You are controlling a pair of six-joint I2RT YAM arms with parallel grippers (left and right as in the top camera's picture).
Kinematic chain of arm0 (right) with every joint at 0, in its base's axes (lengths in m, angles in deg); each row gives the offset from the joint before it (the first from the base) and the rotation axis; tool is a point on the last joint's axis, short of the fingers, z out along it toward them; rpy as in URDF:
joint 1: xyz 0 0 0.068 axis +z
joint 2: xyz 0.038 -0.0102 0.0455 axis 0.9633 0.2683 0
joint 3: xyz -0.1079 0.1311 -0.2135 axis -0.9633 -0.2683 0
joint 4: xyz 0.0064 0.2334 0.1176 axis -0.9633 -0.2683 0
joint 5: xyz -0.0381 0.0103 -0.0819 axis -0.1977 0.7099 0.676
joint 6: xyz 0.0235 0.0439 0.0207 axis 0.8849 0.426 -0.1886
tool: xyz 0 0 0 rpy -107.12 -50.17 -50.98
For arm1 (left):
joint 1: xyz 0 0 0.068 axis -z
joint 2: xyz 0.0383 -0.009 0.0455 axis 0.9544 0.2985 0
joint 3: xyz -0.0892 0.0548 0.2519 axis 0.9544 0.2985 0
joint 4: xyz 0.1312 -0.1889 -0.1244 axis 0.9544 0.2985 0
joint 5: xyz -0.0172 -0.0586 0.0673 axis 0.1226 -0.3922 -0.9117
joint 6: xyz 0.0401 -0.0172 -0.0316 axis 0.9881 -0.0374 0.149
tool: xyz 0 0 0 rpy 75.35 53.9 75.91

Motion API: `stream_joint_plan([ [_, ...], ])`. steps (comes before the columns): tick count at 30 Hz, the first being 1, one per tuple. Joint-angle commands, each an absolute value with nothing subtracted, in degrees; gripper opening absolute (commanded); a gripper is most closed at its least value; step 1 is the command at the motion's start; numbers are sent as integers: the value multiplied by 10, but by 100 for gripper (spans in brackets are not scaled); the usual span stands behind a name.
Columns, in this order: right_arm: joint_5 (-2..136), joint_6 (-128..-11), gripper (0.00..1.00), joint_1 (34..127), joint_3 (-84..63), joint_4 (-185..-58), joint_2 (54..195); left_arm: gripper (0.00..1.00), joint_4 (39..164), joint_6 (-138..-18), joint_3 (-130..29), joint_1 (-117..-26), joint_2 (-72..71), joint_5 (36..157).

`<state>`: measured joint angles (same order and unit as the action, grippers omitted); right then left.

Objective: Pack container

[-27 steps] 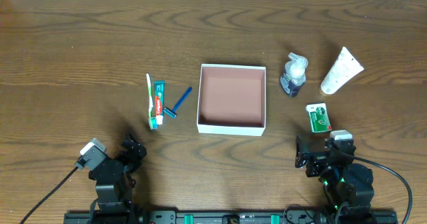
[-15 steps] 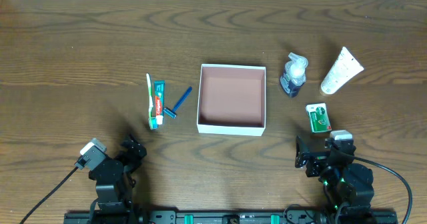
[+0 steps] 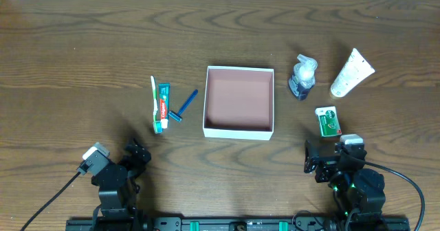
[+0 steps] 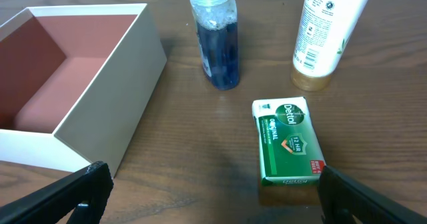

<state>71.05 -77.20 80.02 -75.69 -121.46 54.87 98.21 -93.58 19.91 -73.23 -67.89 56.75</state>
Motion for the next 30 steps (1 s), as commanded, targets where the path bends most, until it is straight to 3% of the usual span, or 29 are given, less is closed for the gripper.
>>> stream_joint_plan([
  [1, 708, -768, 99, 800, -760, -1214, 543, 98, 983, -930, 209, -733, -682, 566],
  [23, 706, -767, 99, 800, -760, -1205, 543, 98, 983, -930, 209, -733, -682, 566],
  [30, 594, -698, 99, 800, -756, -1200, 543, 98, 983, -930, 209, -733, -682, 566],
])
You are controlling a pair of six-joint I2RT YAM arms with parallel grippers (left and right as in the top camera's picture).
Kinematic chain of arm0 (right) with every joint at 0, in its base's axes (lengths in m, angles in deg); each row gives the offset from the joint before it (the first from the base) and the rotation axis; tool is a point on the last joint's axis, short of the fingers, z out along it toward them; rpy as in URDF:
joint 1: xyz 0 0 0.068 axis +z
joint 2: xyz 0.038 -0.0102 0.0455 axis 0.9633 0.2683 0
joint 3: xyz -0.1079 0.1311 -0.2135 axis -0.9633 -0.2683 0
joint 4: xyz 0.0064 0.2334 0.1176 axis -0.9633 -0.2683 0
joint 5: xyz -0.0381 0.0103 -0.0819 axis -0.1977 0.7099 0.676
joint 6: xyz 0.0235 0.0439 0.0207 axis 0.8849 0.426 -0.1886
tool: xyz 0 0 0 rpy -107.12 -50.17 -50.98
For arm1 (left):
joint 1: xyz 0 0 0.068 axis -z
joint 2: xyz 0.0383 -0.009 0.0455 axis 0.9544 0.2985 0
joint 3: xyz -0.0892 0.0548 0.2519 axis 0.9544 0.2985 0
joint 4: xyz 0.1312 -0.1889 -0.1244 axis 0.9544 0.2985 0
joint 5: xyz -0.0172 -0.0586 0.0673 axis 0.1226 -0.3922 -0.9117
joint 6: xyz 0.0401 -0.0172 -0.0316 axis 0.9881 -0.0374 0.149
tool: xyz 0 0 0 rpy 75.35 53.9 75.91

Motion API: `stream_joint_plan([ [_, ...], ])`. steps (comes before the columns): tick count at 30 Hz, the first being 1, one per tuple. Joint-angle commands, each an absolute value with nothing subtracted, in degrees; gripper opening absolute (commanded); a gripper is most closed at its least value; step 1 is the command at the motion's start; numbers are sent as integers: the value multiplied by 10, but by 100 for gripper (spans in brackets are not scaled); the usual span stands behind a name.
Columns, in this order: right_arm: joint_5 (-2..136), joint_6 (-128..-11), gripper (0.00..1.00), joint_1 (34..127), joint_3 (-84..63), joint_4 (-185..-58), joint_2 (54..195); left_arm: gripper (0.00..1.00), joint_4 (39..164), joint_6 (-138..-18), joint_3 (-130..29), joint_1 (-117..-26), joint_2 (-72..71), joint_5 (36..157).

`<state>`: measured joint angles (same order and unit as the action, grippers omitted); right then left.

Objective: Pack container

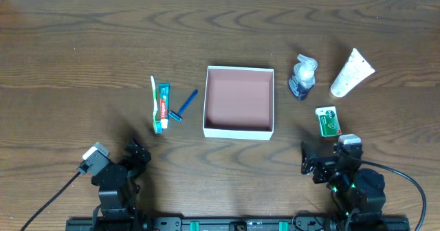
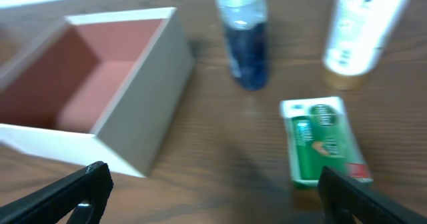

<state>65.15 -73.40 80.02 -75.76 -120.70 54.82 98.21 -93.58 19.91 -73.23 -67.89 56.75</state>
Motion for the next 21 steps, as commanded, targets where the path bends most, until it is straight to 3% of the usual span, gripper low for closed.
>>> stream_joint_plan([
  [1, 595, -698, 99, 800, -750, -1200, 545, 98, 983, -930, 209, -733, -682, 566],
  [8, 688, -741, 99, 800, -605, -1208, 653, 98, 983, -930, 209, -733, -682, 566],
  [14, 720, -772, 99, 800, -386, -1307, 901, 98, 983, -930, 209, -733, -682, 566],
  [21, 622, -825, 99, 800, -163, -1367, 1132, 98, 983, -930, 209, -733, -682, 566],
])
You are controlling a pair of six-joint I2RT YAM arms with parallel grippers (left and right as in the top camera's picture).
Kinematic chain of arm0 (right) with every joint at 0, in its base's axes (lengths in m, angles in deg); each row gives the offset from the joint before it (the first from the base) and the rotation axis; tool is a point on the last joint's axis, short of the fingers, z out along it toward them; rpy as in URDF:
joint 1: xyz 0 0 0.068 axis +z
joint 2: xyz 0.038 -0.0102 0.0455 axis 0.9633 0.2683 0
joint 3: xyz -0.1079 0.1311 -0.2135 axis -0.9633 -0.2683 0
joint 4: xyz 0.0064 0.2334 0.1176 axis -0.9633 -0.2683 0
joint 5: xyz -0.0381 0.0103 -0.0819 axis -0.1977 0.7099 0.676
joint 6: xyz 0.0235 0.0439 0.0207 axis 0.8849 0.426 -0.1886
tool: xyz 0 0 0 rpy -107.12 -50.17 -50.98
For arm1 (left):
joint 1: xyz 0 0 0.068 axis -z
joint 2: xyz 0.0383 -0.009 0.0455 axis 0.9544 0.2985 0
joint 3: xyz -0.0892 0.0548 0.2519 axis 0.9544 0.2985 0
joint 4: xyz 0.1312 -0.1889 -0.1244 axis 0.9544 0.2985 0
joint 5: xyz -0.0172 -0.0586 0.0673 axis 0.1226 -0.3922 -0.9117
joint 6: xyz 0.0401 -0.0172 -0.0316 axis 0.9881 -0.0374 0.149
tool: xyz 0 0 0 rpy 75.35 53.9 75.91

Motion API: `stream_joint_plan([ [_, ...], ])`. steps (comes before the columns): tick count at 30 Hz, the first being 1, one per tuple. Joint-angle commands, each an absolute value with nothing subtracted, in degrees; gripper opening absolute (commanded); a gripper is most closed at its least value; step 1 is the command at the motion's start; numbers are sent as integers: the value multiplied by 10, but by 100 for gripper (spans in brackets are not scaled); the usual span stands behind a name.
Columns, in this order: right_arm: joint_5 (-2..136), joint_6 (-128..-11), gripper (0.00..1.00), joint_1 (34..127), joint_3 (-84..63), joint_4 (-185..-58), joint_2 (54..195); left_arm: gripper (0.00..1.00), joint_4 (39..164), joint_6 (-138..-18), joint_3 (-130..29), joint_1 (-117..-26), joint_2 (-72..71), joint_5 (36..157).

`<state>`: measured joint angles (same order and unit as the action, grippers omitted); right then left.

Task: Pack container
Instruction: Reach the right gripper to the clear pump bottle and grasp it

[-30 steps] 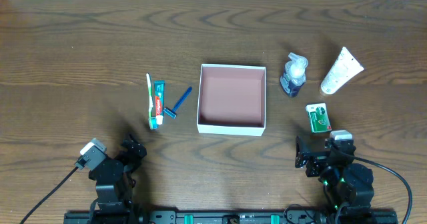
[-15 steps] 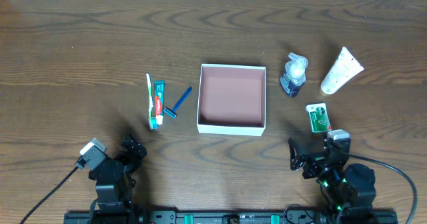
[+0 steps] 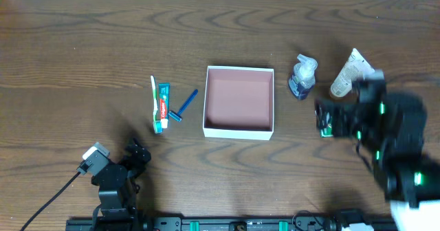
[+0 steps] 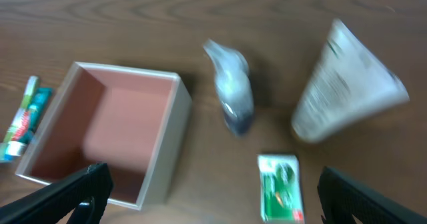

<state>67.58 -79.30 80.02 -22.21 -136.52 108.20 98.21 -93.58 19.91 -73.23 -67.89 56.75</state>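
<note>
A white box with a pink inside stands open at the table's middle, also in the right wrist view. To its right are a green soap box, a bottle of blue liquid and a white tube. To its left lie a toothbrush, toothpaste and a blue razor. My right gripper hangs open and empty, high above the soap box, and partly covers it in the overhead view. My left gripper rests near the front left edge.
The dark wooden table carries nothing else. The blurred right arm reaches over the right side of the table. A cable trails from the left arm at the front edge.
My right arm has left the front edge and now hangs raised over the soap box, looking down from higher. Its jaws are still open. No object has shifted.
At first my right gripper sat low and open at the front right edge, facing the soap box. A second later it had shifted slightly left, the view blurred. Now it is up above the soap box. The left arm has stayed put throughout.
</note>
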Motion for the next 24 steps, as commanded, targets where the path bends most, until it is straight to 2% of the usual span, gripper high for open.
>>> stream_joint_plan([
  [1, 622, -821, 99, 800, -139, -1366, 1160, 98, 983, -930, 209, -733, -682, 566],
  [7, 682, -812, 99, 801, -19, -1389, 1326, 98, 983, -930, 209, -733, -682, 566],
  [11, 700, -797, 94, 801, 31, -1404, 1418, 98, 983, -930, 209, -733, -682, 566],
  [19, 707, -803, 96, 821, 37, -1411, 1519, 98, 983, -930, 209, -733, -682, 566],
  [24, 762, -809, 96, 836, 37, -1411, 1566, 98, 983, -930, 209, -733, -682, 566],
])
